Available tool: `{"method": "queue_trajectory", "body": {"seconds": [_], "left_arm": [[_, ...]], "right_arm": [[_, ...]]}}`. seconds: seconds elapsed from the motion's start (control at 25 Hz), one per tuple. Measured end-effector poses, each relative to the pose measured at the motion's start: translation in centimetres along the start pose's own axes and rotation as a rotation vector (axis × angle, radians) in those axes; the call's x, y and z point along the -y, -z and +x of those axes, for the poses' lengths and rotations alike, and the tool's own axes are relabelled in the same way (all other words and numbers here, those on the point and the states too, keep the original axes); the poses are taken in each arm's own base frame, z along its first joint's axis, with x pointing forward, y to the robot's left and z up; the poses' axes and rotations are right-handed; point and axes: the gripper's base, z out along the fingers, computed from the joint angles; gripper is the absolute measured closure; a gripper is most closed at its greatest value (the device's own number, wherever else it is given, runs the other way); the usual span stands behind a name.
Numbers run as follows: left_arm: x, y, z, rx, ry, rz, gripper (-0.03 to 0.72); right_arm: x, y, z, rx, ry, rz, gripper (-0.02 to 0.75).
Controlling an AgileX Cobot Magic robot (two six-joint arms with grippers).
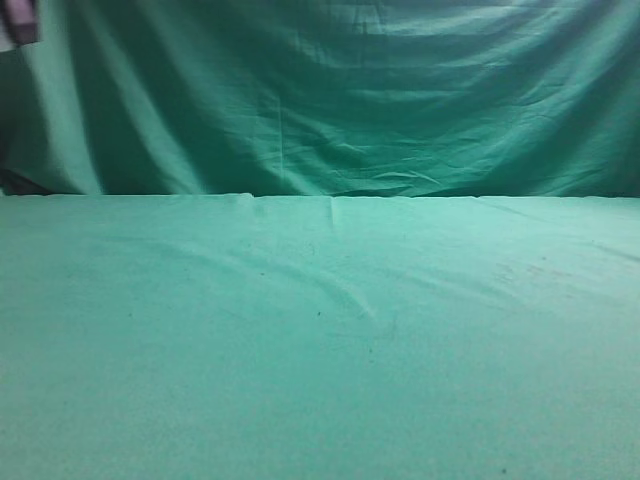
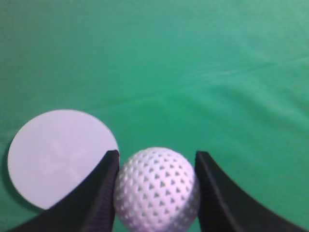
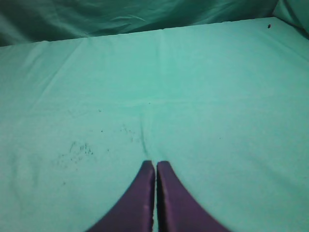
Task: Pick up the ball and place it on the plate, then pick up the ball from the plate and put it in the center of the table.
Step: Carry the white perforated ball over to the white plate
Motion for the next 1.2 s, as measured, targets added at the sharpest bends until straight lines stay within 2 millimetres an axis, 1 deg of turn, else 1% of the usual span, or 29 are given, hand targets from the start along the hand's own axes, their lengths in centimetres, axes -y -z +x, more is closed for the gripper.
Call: {"method": "queue_trajectory", "body": {"seconds": [0.08,0.16,0.28,0.52,0.68,0.76,0.88,1.08,1.2], "left_arm": [[-1.6,-0.1,1.5,-0.003,0.05,-0.019,0.379],[-3.0,-0.6,3.3,-0.022,0.098,-0.035,0.379],[-4.9,-1.4,5.4,-0.036,0.165,-0.059,0.379],[-8.6,-2.8,7.9,-0.033,0.288,-0.108,0.379],[-10.4,-2.7,8.3,0.007,0.338,-0.142,0.379],[-10.8,-2.9,8.3,0.021,0.345,-0.152,0.379],[-11.2,-4.0,8.2,0.006,0.35,-0.149,0.379],[-11.7,-6.4,8.5,-0.054,0.353,-0.138,0.379],[-11.9,-7.3,8.5,-0.064,0.354,-0.137,0.379]], "right_arm": [[0.0,0.0,0.0,0.0,0.0,0.0,0.738],[0.0,0.0,0.0,0.0,0.0,0.0,0.738],[0.0,0.0,0.0,0.0,0.0,0.0,0.738],[0.0,0.0,0.0,0.0,0.0,0.0,0.738],[0.0,0.0,0.0,0.0,0.0,0.0,0.738],[0.0,0.0,0.0,0.0,0.0,0.0,0.738],[0.0,0.0,0.0,0.0,0.0,0.0,0.738],[0.0,0.0,0.0,0.003,-0.002,-0.001,0.738],[-0.2,0.0,-0.8,0.087,-0.069,-0.023,0.738]]}}
